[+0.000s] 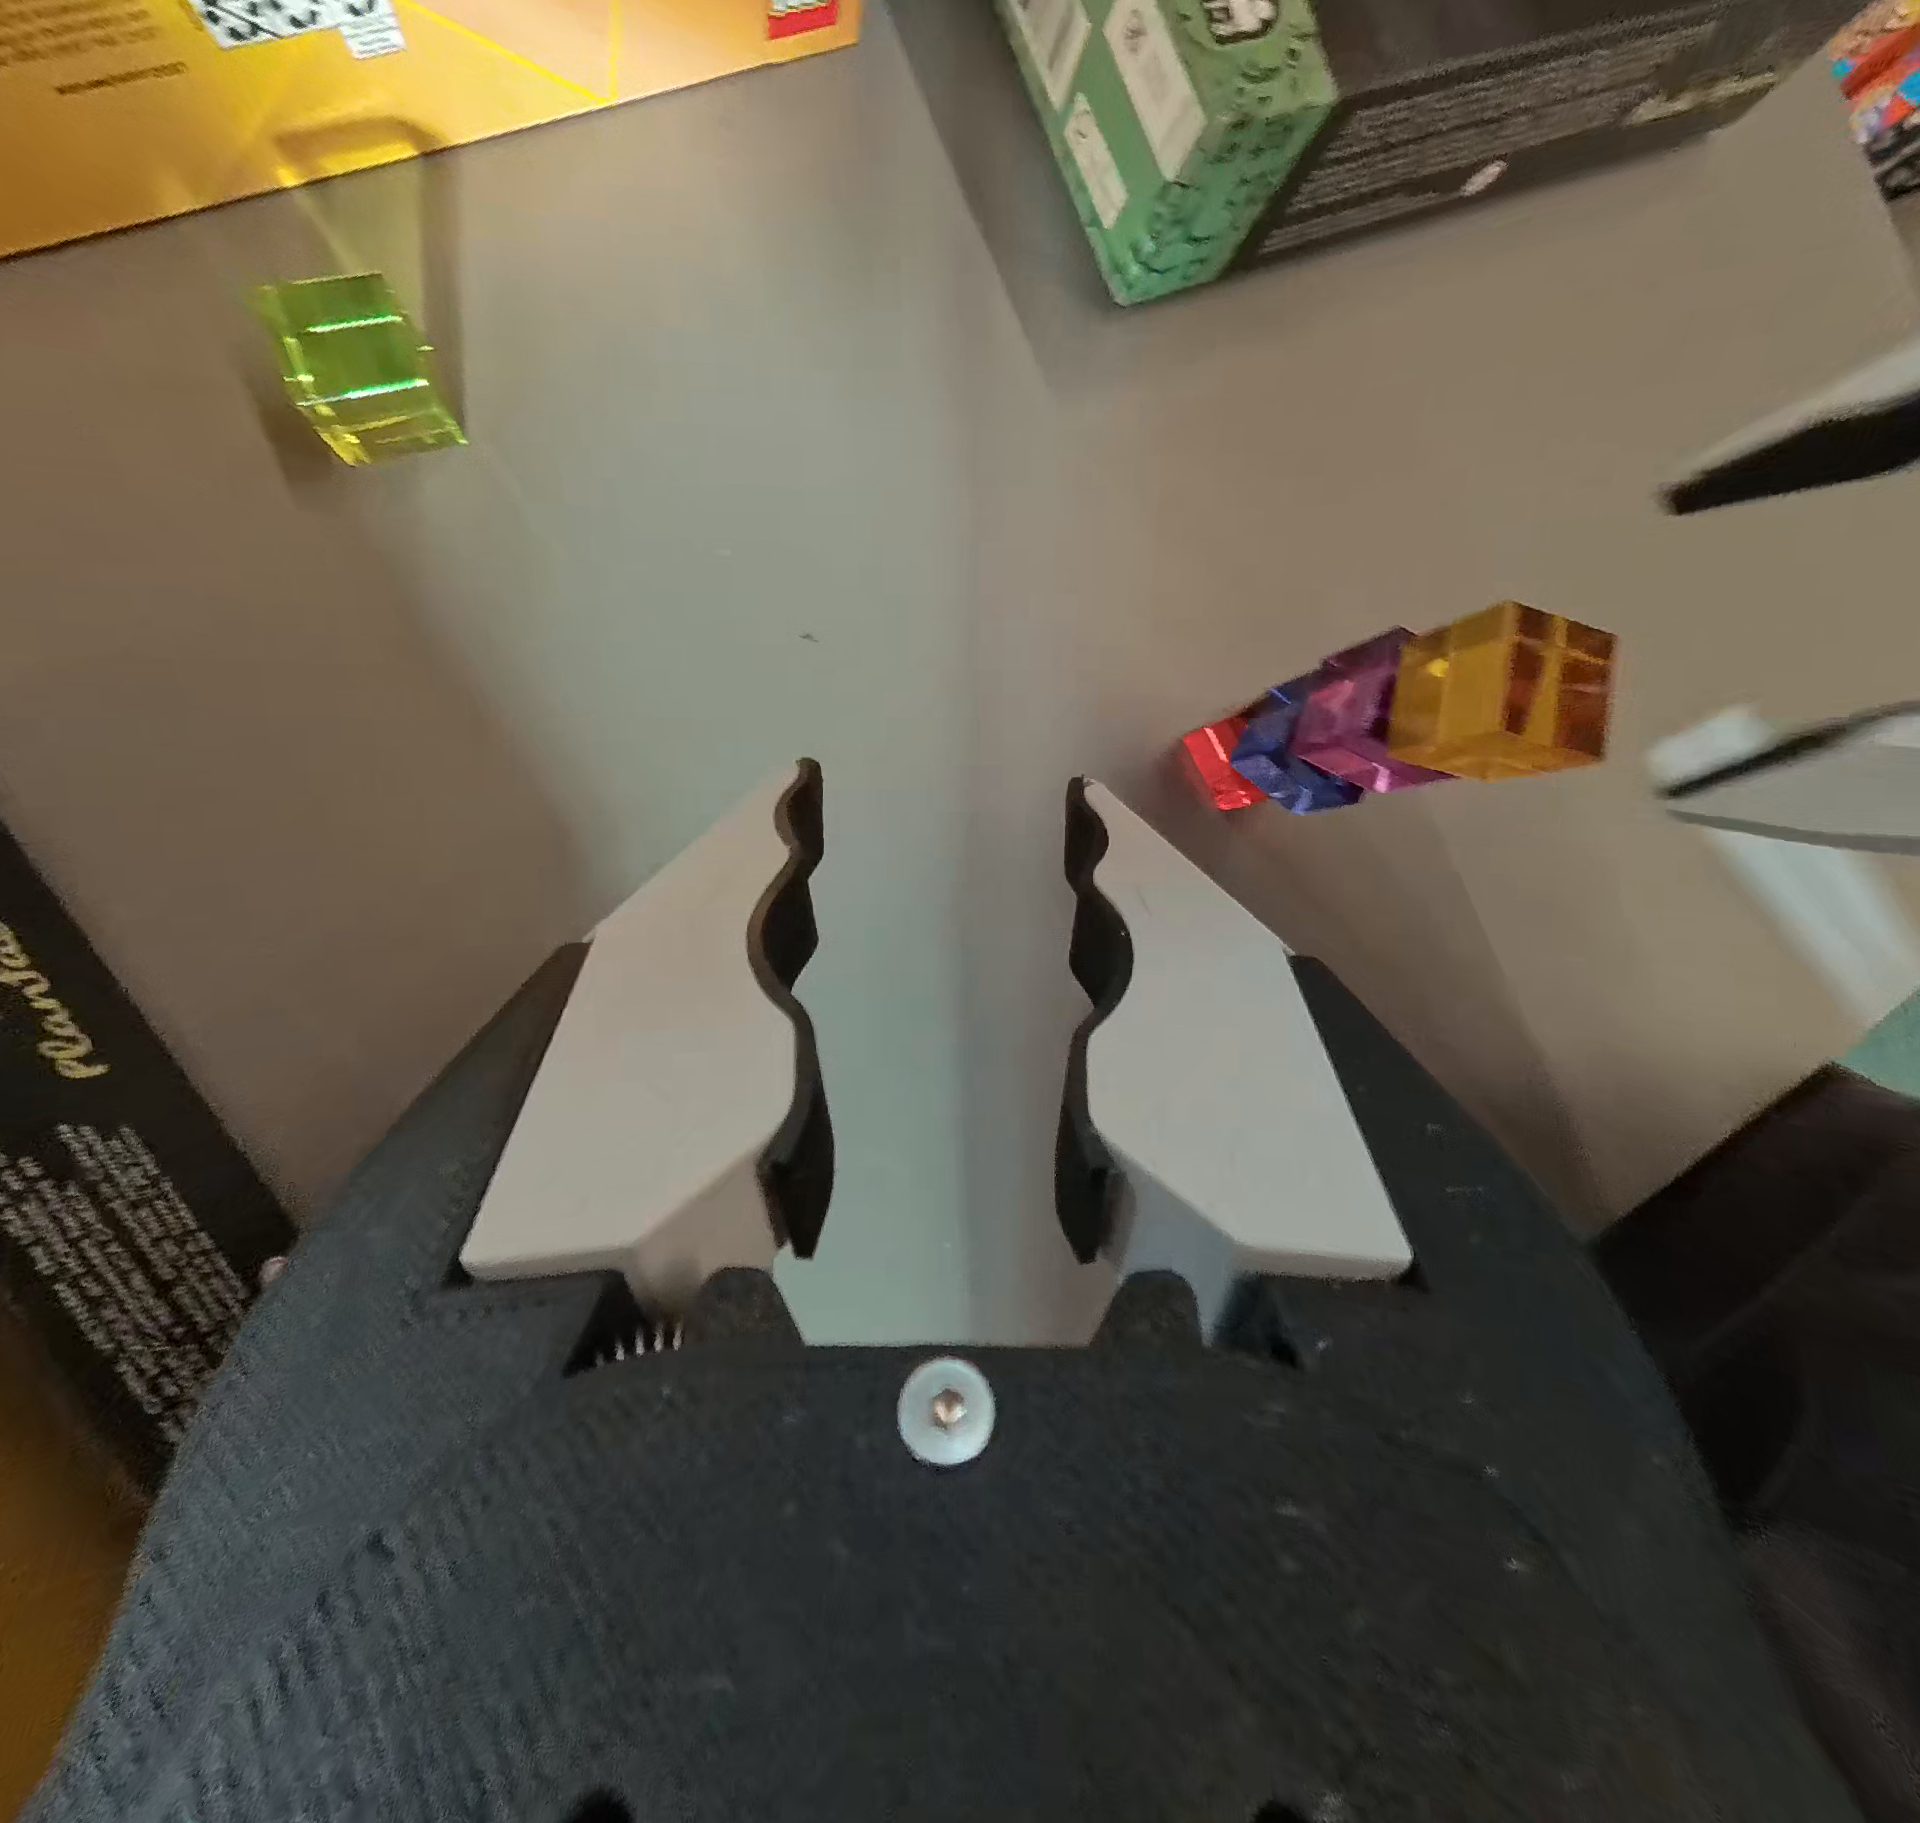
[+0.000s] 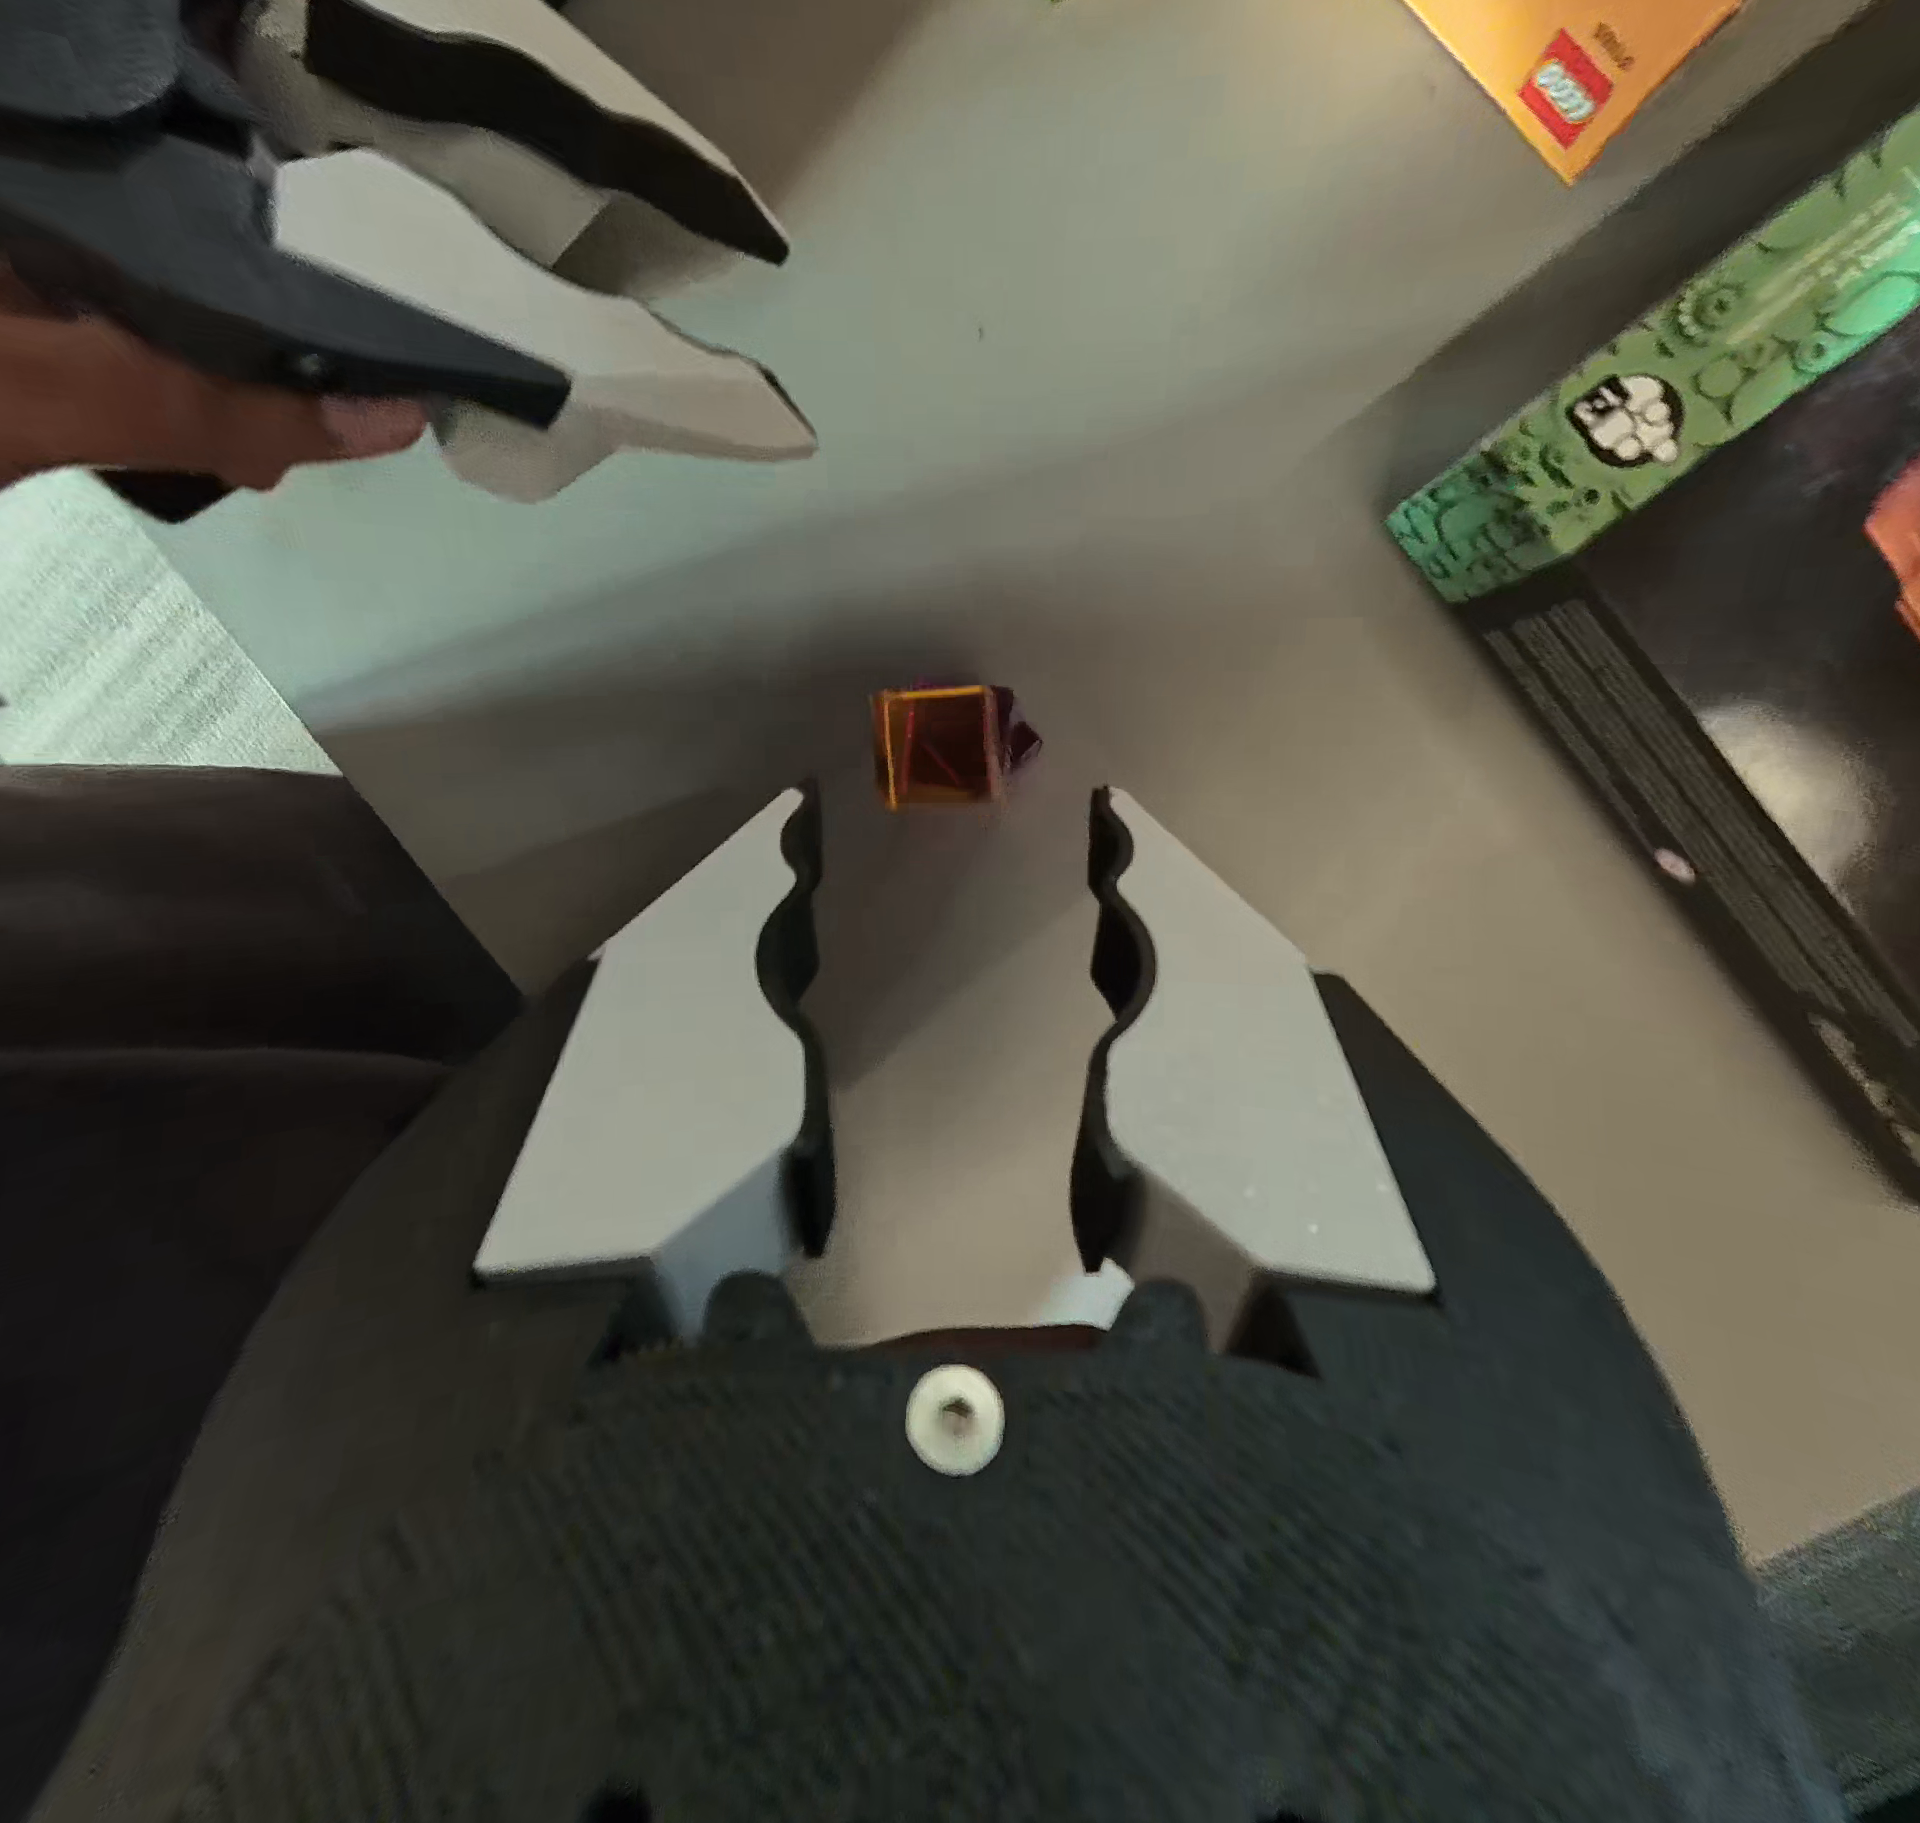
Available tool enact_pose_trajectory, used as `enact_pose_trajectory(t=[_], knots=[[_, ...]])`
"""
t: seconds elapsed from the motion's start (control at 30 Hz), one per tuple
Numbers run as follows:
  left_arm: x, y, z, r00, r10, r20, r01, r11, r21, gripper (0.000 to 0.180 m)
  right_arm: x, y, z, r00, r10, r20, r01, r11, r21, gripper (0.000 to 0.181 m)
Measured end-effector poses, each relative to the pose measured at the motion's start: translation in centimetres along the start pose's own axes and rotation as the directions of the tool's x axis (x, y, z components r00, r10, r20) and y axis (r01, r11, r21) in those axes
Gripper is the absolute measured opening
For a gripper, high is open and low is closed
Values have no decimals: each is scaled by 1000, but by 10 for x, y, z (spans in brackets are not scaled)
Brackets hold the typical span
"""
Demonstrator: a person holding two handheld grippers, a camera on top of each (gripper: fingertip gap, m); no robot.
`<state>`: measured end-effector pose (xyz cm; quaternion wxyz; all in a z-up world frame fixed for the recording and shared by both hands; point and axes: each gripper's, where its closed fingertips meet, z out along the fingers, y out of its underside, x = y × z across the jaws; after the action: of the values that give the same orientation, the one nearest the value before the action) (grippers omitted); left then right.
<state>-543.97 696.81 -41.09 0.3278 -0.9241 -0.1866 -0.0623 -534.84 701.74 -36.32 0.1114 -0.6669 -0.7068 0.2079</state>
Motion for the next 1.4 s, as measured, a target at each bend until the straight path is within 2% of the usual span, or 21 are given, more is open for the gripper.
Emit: enact_pose_trajectory(t=[0.2, 0.33, 0.4, 0.47, 0.53, 0.6, 0.67, 0.7, 0.8, 0.87, 0.93, 0.97, 1.0, 1.07, 1.17, 1.27, 1.33, 1.4], knots=[[-62, -29, 23, 984, -49, 172, 44, 998, 36, 44, 13, 30, -30, 989, 144, -34, -143, 989, 26, 48], [-125, -54, 45, 917, -161, 366, 145, 987, 71, 46, 20, 60, -51, 964, 255, -77, -256, 967, 3, 48], [-140, -56, 60, 904, -186, 384, 182, 982, 47, 53, 21, 71, -65, 946, 306, -108, -307, 952, 11, 48], [-138, -55, 73, 928, -175, 328, 180, 983, 16, 50, 20, 80, -79, 925, 358, -129, -357, 933, 30, 49], [-135, -57, 74, 945, -142, 296, 145, 989, 12, 34, 19, 89, -90, 902, 405, -149, -402, 914, 54, 50], [-133, -56, 71, 953, -99, 286, 105, 994, -7, 5, 17, 97, -99, 880, 444, -169, -438, 896, 72, 49], [-133, -60, 62, 953, -84, 291, 80, 997, 23, 0, 15, 104, -105, 863, 470, -182, -463, 882, 83, 49], [-133, -62, 58, 954, -86, 288, 79, 996, 36, 3, 14, 107, -107, 858, 478, -189, -470, 878, 88, 49], [-129, -66, 63, 964, -121, 235, 117, 993, 33, 50, 11, 111, -110, 851, 487, -197, -479, 873, 94, 49], [-130, -65, 74, 965, -139, 222, 145, 989, -10, 59, 9, 110, -110, 856, 476, -200, -468, 879, 91, 48], [-132, -66, 82, 964, -120, 237, 135, 990, -51, 56, 6, 110, -111, 868, 447, -217, -440, 894, 80, 48], [-127, -71, 83, 974, -101, 203, 113, 992, -51, 37, 5, 111, -112, 874, 429, -227, -425, 902, 71, 48], [-125, -75, 81, 975, -104, 197, 114, 993, -38, 29, 4, 112, -113, 879, 412, -238, -409, 910, 64, 48], [-118, -89, 71, 979, -98, 181, 98, 995, 10, 28, 3, 115, -114, 886, 384, -260, -384, 922, 52, 47], [-80, -124, 32, 990, 63, 126, -80, 988, 131, 27, 5, 120, -116, 880, 387, -277, -387, 920, 56, 46], [4, -132, -7, 970, 189, -150, -157, 967, 202, 26, 8, 122, -113, 865, 433, -256, -426, 901, 85, 46], [61, -109, -25, 901, 267, -342, -223, 961, 163, 26, 10, 120, -109, 858, 457, -234, -446, 889, 102, 46], [96, -78, -32, 838, 360, -410, -340, 932, 123, 26, 12, 116, -105, 858, 465, -216, -451, 885, 115, 46]])
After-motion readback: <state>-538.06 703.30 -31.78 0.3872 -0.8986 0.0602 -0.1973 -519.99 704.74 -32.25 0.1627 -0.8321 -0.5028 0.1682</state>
